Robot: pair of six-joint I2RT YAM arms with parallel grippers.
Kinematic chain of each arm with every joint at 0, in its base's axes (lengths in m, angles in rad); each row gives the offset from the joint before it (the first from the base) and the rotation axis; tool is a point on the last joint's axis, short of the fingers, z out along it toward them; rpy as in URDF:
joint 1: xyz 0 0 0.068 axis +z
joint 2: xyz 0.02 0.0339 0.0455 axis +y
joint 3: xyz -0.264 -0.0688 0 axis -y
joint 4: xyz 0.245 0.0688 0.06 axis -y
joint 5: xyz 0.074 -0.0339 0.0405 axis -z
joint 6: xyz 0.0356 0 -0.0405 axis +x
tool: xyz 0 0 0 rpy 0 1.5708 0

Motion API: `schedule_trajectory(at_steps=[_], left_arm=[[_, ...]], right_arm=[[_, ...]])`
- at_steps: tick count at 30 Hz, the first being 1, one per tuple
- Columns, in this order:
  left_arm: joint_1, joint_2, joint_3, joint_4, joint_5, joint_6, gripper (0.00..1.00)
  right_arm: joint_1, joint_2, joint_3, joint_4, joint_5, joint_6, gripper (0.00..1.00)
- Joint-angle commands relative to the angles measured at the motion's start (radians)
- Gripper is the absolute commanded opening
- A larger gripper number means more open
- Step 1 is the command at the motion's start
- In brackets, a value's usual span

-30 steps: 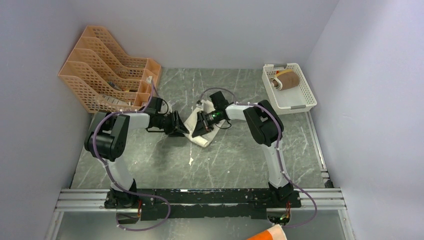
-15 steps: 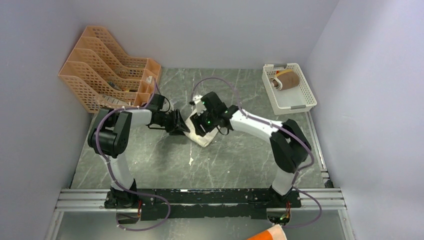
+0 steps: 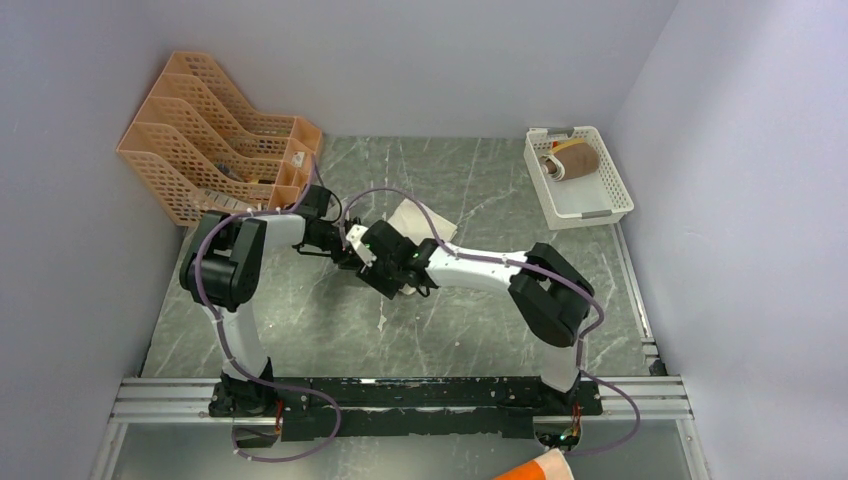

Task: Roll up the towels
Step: Roll the towel at the center of the board.

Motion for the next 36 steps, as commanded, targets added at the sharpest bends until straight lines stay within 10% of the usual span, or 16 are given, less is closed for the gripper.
schedule_trajectory(at_steps=[1,13,19,36], left_arm=[[-0.005,0.072,-0.012,-0.040,-0.113,0.061,0.53],[0.014,0.082,0.009,-0.066,-0.068,0.072,0.54],[0.062,0.056,0.005,-0.073,-0.037,0.082,0.54],[0.182,-0.205,-0.034,0.010,0.008,0.023,0.59]], right_arm=[[0.025,0.024,0.040,0.006,0.076,-0.046,0.55],[0.055,0.117,0.029,0.032,0.296,-0.070,0.47],[0.016,0.104,0.018,0.063,0.242,-0.066,0.25],[-0.379,0.130,0.070,0.122,-0.878,0.272,0.18]])
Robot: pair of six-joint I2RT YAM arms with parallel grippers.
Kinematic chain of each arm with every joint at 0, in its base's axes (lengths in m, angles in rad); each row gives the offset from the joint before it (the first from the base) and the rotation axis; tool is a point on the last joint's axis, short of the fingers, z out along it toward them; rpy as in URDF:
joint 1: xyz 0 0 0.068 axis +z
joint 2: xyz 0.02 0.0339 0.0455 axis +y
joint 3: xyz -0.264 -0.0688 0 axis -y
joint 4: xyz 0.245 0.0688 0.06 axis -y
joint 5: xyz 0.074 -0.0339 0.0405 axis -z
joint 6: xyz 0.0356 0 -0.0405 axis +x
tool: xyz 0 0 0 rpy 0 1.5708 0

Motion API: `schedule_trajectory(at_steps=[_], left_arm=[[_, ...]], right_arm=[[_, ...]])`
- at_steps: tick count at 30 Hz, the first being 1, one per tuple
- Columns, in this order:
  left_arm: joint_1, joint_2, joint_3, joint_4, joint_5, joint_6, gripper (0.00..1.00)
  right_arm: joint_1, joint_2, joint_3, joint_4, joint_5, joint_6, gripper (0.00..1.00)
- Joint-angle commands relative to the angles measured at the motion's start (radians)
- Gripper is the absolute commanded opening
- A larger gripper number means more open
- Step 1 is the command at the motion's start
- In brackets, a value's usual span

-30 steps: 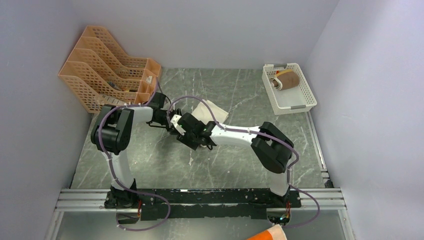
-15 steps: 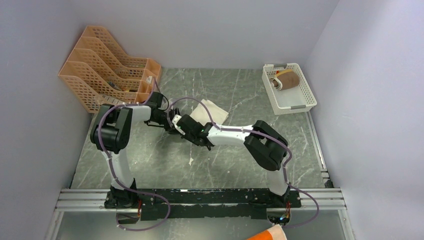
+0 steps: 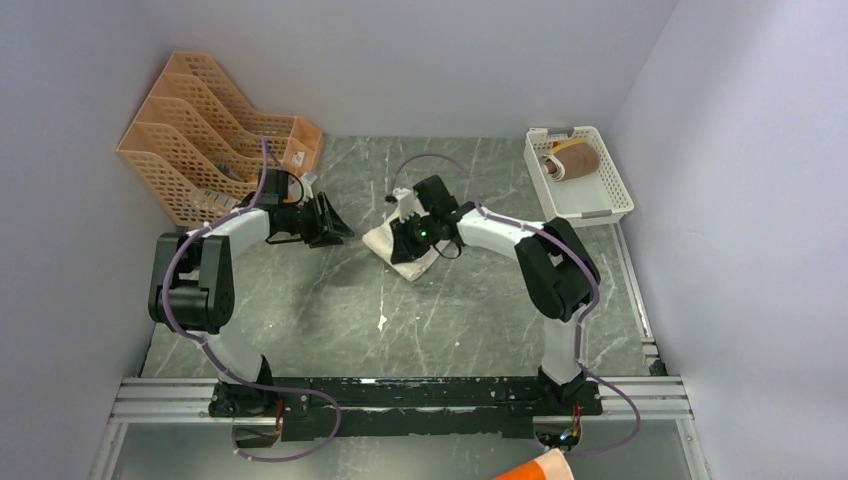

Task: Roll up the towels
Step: Roll the towel at the center of the board.

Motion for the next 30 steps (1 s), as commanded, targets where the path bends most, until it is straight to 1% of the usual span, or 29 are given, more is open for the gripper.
schedule_trajectory(at_steps=[1,4,7,13,22,24,25,28,30], left_arm=[[-0.004,-0.012,-0.031,0.060,0.029,-0.015,0.58],[-0.016,0.007,-0.047,0.095,0.060,-0.032,0.58],[-0.056,0.032,-0.039,0.116,0.053,-0.041,0.58],[-0.132,0.099,-0.011,0.186,0.038,-0.090,0.58],[-0.159,0.214,0.087,0.200,0.022,-0.091,0.57],[-0.161,0.237,0.103,0.193,0.019,-0.085,0.57],[-0.161,0.246,0.110,0.189,0.018,-0.082,0.57],[-0.161,0.271,0.122,0.172,0.012,-0.071,0.56],[-0.164,0.280,0.132,0.148,-0.001,-0.054,0.56]], right_arm=[[-0.085,0.063,0.043,0.051,-0.346,0.167,0.19],[-0.129,0.138,0.055,0.065,-0.453,0.229,0.19],[-0.153,0.183,0.052,0.104,-0.506,0.291,0.20],[-0.168,0.255,0.073,0.064,-0.507,0.317,0.23],[-0.167,0.273,0.068,0.049,-0.497,0.313,0.26],[-0.168,0.267,0.084,0.002,-0.446,0.278,0.28],[-0.167,0.260,0.102,-0.036,-0.399,0.246,0.31],[-0.149,0.216,0.147,-0.157,-0.199,0.147,0.45],[-0.121,0.175,0.160,-0.209,-0.058,0.101,0.55]])
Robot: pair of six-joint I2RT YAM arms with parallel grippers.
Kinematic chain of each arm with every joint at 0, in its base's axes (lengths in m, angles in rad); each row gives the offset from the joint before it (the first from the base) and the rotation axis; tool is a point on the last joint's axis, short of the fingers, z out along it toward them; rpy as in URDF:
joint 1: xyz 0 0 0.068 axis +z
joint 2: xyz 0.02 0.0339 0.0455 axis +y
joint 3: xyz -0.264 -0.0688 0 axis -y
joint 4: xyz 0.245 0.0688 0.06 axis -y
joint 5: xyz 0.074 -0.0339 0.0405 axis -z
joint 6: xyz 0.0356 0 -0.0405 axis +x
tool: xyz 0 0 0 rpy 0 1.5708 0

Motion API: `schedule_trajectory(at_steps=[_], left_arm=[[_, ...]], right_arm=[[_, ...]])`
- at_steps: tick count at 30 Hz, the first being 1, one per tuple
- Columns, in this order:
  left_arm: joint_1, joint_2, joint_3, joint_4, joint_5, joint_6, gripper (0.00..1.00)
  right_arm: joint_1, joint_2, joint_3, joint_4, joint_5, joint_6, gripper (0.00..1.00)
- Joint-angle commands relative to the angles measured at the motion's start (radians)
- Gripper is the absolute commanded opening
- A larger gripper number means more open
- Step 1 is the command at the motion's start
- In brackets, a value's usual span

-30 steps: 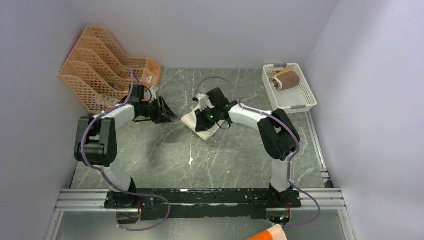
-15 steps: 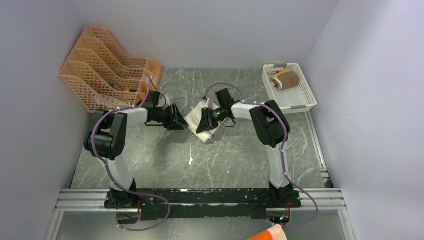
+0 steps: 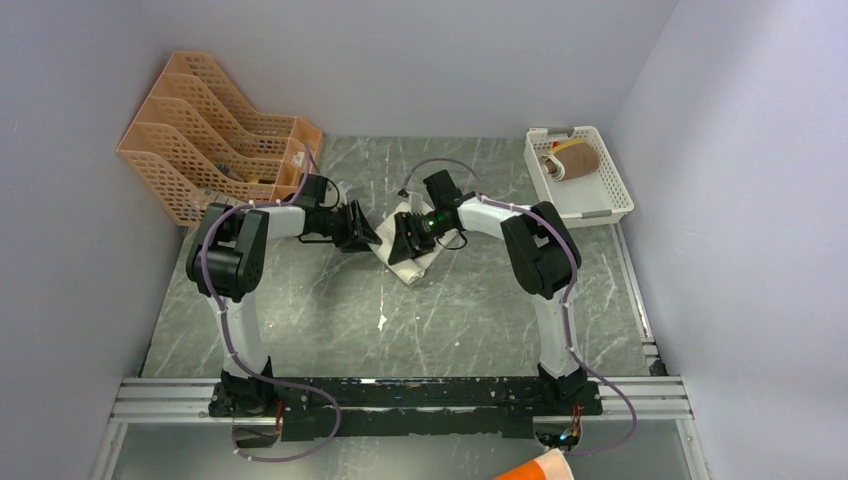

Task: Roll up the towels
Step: Roll the towel at the center of the board.

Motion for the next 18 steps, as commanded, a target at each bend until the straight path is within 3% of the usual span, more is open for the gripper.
schedule_trajectory(at_steps=[1,9,18], left_arm=[[-0.013,0.030,0.043,-0.023,-0.028,0.038,0.56],[-0.027,0.046,0.068,-0.079,-0.057,0.073,0.56],[-0.032,0.070,0.089,-0.125,-0.071,0.093,0.56]], right_arm=[[0.048,-0.073,0.033,-0.178,0.405,-0.163,0.57],[0.224,-0.258,0.017,-0.193,0.898,-0.272,0.66],[0.373,-0.228,0.036,-0.178,1.061,-0.288,0.68]])
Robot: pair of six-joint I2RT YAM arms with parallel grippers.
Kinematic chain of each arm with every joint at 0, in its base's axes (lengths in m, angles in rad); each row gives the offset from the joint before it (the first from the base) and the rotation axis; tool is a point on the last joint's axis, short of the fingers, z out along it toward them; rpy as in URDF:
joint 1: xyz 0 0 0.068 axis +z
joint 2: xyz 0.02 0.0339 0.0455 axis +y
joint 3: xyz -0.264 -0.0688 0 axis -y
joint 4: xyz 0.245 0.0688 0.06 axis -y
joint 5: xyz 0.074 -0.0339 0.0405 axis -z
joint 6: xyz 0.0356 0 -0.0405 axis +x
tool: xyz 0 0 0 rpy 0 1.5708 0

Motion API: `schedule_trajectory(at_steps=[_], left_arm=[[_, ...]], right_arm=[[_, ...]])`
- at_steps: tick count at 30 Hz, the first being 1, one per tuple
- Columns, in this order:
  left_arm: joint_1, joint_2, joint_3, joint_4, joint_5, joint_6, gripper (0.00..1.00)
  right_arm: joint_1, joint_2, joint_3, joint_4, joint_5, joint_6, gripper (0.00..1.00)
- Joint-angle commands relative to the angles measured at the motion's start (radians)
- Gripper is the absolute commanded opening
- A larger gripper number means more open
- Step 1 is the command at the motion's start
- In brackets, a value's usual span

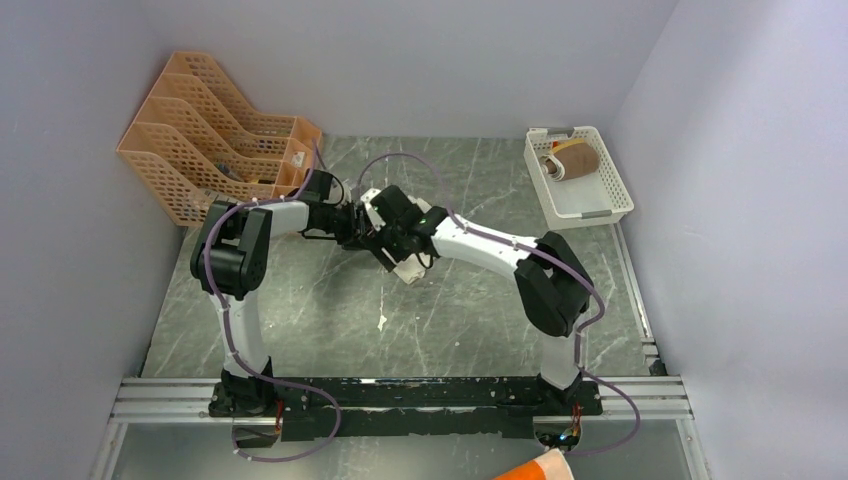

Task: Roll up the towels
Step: Roll the towel at the center of the board.

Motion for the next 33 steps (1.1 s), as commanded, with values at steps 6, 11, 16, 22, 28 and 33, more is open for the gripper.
schedule_trajectory(at_steps=[6,11,16,22,28,33], left_arm=[[-0.014,0.051,0.031,-0.075,-0.064,0.050,0.56],[-0.014,0.069,0.045,-0.099,-0.064,0.057,0.56],[-0.013,0.089,0.076,-0.139,-0.060,0.071,0.56],[0.009,0.067,0.097,-0.156,-0.017,0.058,0.56],[0.112,-0.057,0.078,-0.119,-0.006,0.000,0.60],[0.141,-0.141,0.058,-0.077,0.002,-0.027,0.60]], right_arm=[[0.095,0.109,0.029,0.010,0.234,-0.029,0.68],[0.123,0.158,0.040,0.016,0.304,-0.062,0.65],[0.154,0.203,0.052,0.010,0.391,-0.088,0.57],[0.150,0.196,0.027,0.055,0.396,-0.099,0.34],[0.054,0.098,-0.016,0.130,0.112,-0.035,0.22],[-0.120,0.020,-0.083,0.258,-0.387,0.091,0.22]])
